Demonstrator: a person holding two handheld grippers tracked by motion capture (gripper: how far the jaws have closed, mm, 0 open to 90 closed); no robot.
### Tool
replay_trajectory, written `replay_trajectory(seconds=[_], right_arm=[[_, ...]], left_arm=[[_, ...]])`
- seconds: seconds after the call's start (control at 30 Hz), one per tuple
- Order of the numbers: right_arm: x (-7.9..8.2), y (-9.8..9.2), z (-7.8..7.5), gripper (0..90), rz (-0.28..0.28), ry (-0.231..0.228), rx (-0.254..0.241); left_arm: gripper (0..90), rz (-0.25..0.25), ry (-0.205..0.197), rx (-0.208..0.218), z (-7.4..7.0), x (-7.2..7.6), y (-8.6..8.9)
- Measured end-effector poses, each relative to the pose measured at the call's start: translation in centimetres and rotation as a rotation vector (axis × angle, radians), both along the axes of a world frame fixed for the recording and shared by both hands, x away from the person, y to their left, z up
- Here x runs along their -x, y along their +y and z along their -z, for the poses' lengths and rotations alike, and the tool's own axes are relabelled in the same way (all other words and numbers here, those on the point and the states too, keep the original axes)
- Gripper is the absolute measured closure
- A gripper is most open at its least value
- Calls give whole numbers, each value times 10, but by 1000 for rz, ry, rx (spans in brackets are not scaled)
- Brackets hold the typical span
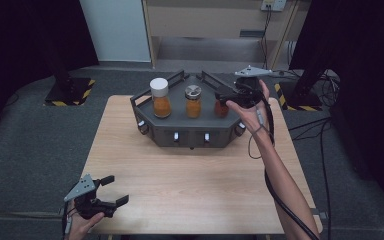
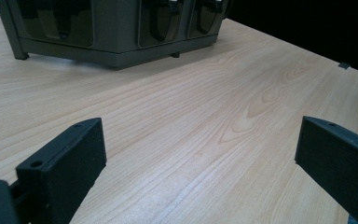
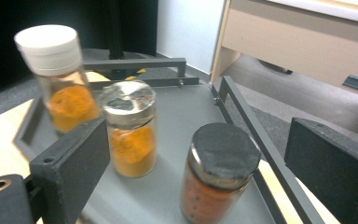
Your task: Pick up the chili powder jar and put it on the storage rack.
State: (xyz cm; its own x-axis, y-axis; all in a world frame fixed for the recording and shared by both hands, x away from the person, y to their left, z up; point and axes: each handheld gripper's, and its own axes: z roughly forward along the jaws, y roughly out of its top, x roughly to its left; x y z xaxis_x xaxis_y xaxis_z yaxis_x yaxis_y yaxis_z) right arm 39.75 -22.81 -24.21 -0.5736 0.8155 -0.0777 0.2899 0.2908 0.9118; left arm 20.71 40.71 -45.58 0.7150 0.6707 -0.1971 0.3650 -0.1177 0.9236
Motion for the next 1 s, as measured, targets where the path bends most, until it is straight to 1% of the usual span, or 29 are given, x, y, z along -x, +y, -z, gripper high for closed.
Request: replay_trajectory(seconds=[0.13,0.23,0.3,0.43,0.53,0.6,0.63,0.67,0.77,0.87,1.0], right_arm=[[15,-10,-1,68,-30,-18,-12],[26,-18,-1,60,-43,-30,-24],[33,-26,0,56,-59,-29,-48],[49,-35,1,49,-70,-43,-51],[59,-42,3,48,-81,-40,-72],[66,-44,4,47,-86,-38,-73],[72,-46,6,45,-92,-36,-68],[72,-46,6,45,-92,-36,-68],[81,-52,11,42,-106,-37,-77],[94,-55,15,37,-103,-48,-69],[108,-61,22,32,-113,-42,-75]], left_arm=[[8,-6,1,2,0,0,0],[9,-10,6,2,1,-1,0],[9,-10,5,4,1,-1,0],[9,-8,7,3,1,-1,0],[9,-10,5,8,2,0,1],[9,-9,4,9,2,0,2],[9,-7,2,9,2,0,2],[9,-6,0,8,2,0,2],[9,-5,1,5,2,0,2],[10,-7,-2,6,2,0,2],[9,-7,-4,5,2,1,2]])
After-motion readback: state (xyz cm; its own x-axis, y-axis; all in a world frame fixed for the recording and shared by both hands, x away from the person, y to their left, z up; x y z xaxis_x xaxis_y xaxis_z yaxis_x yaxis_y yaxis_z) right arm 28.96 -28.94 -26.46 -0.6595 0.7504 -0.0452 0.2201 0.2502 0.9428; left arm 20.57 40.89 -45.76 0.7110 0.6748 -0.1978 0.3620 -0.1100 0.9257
